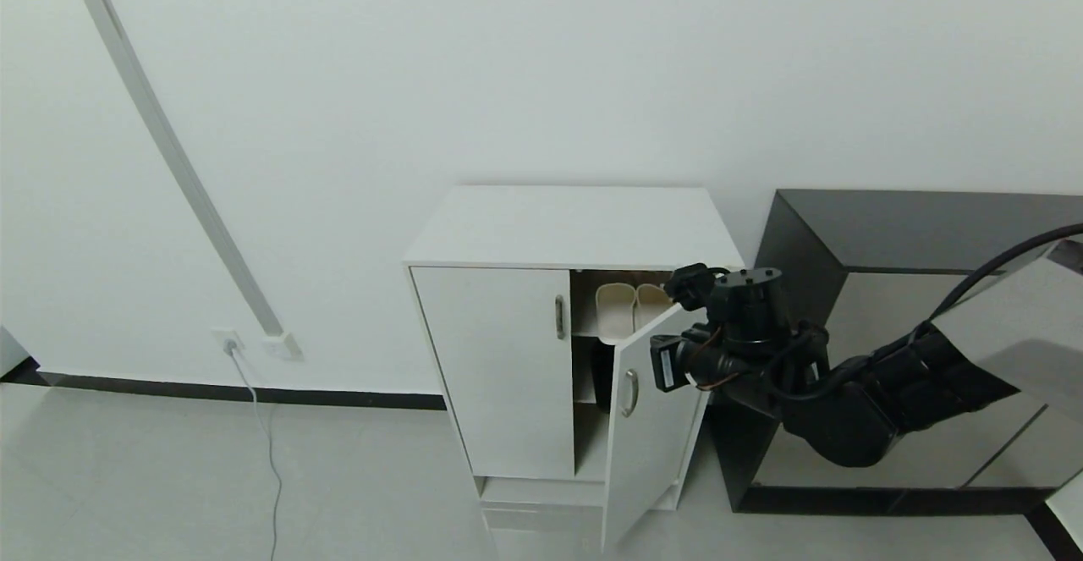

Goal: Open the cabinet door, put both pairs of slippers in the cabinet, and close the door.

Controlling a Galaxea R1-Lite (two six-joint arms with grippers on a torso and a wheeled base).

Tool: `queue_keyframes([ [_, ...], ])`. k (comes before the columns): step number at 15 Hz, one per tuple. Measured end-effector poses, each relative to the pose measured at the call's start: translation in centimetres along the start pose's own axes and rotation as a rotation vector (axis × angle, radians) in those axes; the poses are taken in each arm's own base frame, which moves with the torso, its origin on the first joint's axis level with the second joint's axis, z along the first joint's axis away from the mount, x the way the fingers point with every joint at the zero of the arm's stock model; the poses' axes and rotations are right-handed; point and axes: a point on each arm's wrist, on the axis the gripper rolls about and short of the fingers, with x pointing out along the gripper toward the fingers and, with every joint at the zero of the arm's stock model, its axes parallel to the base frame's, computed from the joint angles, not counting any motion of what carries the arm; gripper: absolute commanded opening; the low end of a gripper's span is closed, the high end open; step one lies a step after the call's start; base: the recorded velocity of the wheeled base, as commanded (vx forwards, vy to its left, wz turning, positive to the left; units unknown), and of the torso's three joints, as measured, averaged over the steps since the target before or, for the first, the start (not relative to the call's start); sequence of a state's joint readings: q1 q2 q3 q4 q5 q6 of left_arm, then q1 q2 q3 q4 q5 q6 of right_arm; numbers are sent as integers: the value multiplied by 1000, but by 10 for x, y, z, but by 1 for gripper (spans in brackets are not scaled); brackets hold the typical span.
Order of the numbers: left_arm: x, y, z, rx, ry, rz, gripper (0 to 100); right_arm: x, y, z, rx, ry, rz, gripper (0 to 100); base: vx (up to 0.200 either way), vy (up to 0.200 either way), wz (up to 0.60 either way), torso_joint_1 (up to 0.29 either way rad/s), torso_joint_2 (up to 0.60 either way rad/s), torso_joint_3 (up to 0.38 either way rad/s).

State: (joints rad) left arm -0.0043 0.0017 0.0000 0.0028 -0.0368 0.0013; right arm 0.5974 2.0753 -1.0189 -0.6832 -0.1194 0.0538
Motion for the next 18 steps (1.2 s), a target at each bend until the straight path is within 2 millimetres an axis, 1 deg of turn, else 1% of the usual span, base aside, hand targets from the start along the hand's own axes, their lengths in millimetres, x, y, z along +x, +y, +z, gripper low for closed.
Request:
queue_keyframes([
  [1, 0, 0, 0, 0, 0, 0, 0, -6, 0, -4, -2, 18, 1, 0, 0, 0, 0, 0, 0, 0],
  [4, 0, 0, 0, 1, 0, -1, 0, -30, -4, -18, 0, 65, 2, 0, 200, 0, 0, -1, -2, -1],
  [7, 0, 0, 0, 1, 0, 0, 0, -52, -5, -31, -2, 45, 9, 0, 200, 0, 0, 9, -1, 1],
  [10, 0, 0, 0, -1, 0, 0, 0, -67, -2, -45, -7, 44, 26, 0, 0, 0, 0, 0, 0, 0],
  [11, 0, 0, 0, -1, 1, 0, 0, -69, -2, -50, -9, 63, 30, 0, 0, 0, 0, 0, 0, 0],
  [13, 0, 0, 0, -1, 0, 0, 0, -68, -1, -54, -13, 59, 35, 0, 0, 0, 0, 0, 0, 0],
  [18, 0, 0, 0, -2, 0, 0, 0, -49, 1, -60, -6, 59, 34, 0, 0, 0, 0, 0, 0, 0],
])
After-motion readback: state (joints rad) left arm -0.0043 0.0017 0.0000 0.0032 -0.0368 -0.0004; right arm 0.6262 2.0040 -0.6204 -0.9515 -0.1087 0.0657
